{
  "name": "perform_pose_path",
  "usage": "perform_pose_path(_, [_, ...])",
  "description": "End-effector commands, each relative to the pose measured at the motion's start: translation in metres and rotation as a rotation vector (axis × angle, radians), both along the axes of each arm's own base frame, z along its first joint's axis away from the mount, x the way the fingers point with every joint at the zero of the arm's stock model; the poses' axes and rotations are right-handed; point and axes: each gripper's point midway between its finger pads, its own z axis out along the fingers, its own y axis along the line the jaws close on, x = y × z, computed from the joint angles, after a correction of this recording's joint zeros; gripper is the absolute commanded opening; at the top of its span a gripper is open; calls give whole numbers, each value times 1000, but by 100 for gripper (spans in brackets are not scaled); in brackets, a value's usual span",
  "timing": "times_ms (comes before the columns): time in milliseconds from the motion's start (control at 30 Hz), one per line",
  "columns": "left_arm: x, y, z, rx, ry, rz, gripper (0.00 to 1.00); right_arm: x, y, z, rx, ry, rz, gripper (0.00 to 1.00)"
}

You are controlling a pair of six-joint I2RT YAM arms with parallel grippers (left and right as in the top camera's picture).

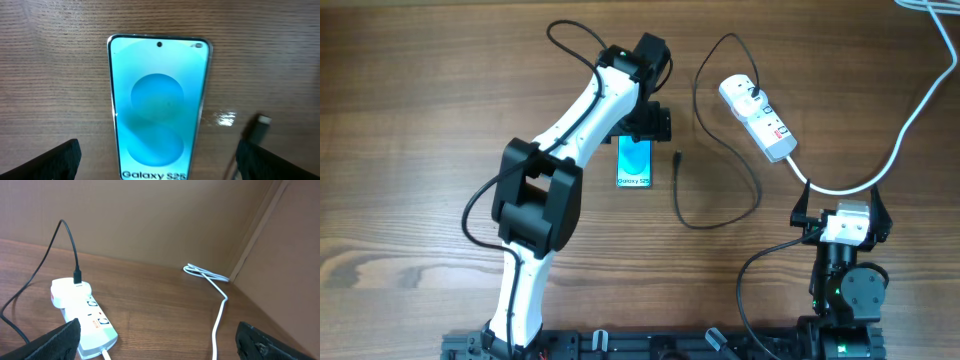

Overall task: Plug charger to phone and switch on socket
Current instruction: 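Close the left gripper on the phone's top edge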

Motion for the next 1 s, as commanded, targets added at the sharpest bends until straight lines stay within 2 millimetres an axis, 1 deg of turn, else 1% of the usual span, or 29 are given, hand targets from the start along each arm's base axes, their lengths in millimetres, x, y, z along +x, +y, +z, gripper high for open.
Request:
perform_pose_path(0, [4,3,-7,36,-9,-18,100,0,-3,0,-8,0,-14,100])
perform_pose_path(200, [5,2,-9,32,-9,-18,100,0,-3,0,-8,0,-14,100])
perform_pose_path(367, [3,-4,-9,22,-11,-29,100,0,-3,0,-8,-1,-14,100])
perform_pose_path(500, [4,-2,-10,38,-15,-29,100,0,-3,0,-8,0,-14,100])
perform_pose_path(867, [-1,0,-33,62,38,-38,100,0,-3,0,-8,0,-14,100])
perform_pose_path(967, [-5,-5,-35,31,58,-40,100,0,-3,0,-8,0,-14,100])
